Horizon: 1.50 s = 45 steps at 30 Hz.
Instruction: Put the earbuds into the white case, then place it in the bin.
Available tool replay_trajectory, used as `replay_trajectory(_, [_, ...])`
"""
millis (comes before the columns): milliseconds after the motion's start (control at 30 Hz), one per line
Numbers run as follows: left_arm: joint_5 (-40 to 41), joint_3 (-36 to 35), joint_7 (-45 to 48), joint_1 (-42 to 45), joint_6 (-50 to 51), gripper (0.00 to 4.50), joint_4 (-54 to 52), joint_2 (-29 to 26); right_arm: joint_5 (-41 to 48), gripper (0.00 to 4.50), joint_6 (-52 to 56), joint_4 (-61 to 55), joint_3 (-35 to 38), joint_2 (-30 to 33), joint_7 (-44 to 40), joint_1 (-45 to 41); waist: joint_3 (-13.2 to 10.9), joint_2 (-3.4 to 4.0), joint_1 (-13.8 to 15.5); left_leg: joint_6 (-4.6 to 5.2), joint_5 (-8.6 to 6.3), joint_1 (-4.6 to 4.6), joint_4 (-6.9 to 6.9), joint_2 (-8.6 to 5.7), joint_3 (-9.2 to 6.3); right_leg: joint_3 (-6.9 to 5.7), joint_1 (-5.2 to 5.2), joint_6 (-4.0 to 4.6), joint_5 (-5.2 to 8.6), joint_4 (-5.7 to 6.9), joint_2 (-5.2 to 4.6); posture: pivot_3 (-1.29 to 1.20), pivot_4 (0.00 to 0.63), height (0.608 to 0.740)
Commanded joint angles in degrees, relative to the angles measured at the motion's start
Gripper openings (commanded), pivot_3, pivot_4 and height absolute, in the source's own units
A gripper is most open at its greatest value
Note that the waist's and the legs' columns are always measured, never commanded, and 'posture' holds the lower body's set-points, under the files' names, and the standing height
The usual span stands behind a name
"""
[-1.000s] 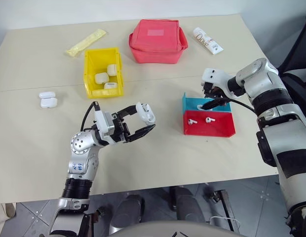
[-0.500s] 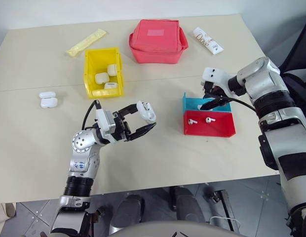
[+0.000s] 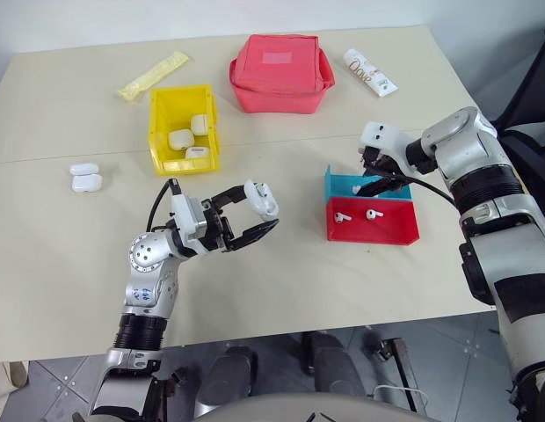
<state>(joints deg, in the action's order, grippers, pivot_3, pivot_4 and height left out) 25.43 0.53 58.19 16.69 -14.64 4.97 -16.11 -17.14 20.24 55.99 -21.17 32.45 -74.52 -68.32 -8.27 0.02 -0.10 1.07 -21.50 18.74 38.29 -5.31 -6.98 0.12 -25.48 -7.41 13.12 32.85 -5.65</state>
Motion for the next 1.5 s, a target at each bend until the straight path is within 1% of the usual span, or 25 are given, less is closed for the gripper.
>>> replay_trajectory(33, [-0.01, -0.05, -0.48, -0.40, -0.98, 2.82, -2.02, 0.20, 1.09, 2.87, 0.58, -1.10, 1.20, 0.12, -0.53, -0.47, 0.00, 0.00, 0.03, 0.00, 0.00, 0.00, 0.00, 0.00, 0.00, 0.00, 0.00, 0.00, 0.00, 0.00, 0.00, 0.00, 0.150, 0.740])
replay_trajectory(967, [-0.11, 0.17, -0.81, 0.28, -1.29, 2.82, -1.08, 0.60, 1.09, 2.87, 2.42, -7.03, -0.09, 2.10, -3.42, 2.14, 0.01, -0.02, 0.07, 0.00, 0.00, 0.00, 0.00, 0.00, 0.00, 0.00, 0.00, 0.00, 0.00, 0.00, 0.00, 0.00, 0.150, 0.740])
replay_trajectory(1067, [-0.13, 0.15, -0.77, 0.34, -1.34, 2.82, -0.99, 0.61, 0.92, 2.33, 2.28, -6.83, -0.39, 2.21, -3.48, 2.51, 0.01, -0.02, 0.04, 0.00, 0.00, 0.00, 0.00, 0.00, 0.00, 0.00, 0.00, 0.00, 0.00, 0.00, 0.00, 0.00, 0.150, 0.740])
replay_trajectory(1233, [-0.13, 0.13, -0.83, 0.13, -1.34, 2.82, -1.25, 0.59, 1.02, 0.66, 2.16, -6.33, -0.50, 2.14, -3.08, 2.64, 0.01, -0.02, 0.07, 0.00, 0.00, 0.00, 0.01, 0.00, 0.00, 0.00, 0.00, 0.00, 0.00, 0.00, 0.00, 0.00, 0.150, 0.740])
replay_trajectory(1267, [-0.14, 0.12, -0.82, 0.21, -1.37, 2.82, -1.13, 0.60, 0.95, 0.52, 2.12, -5.95, -0.51, 2.05, -2.83, 2.53, 0.01, -0.02, 0.07, 0.00, 0.00, 0.00, 0.01, 0.00, 0.00, 0.00, 0.00, 0.00, 0.00, 0.00, 0.00, 0.00, 0.150, 0.740])
replay_trajectory(1500, [-0.27, 0.08, -0.76, 0.58, -1.56, 2.82, -0.52, 0.65, 1.70, 0.52, 2.27, -5.72, 0.40, 2.17, -2.22, 1.76, 0.02, -0.04, 0.07, 0.00, 0.00, 0.00, 0.01, 0.00, 0.00, 0.00, 0.01, 0.00, 0.00, 0.00, 0.00, 0.00, 0.150, 0.740])
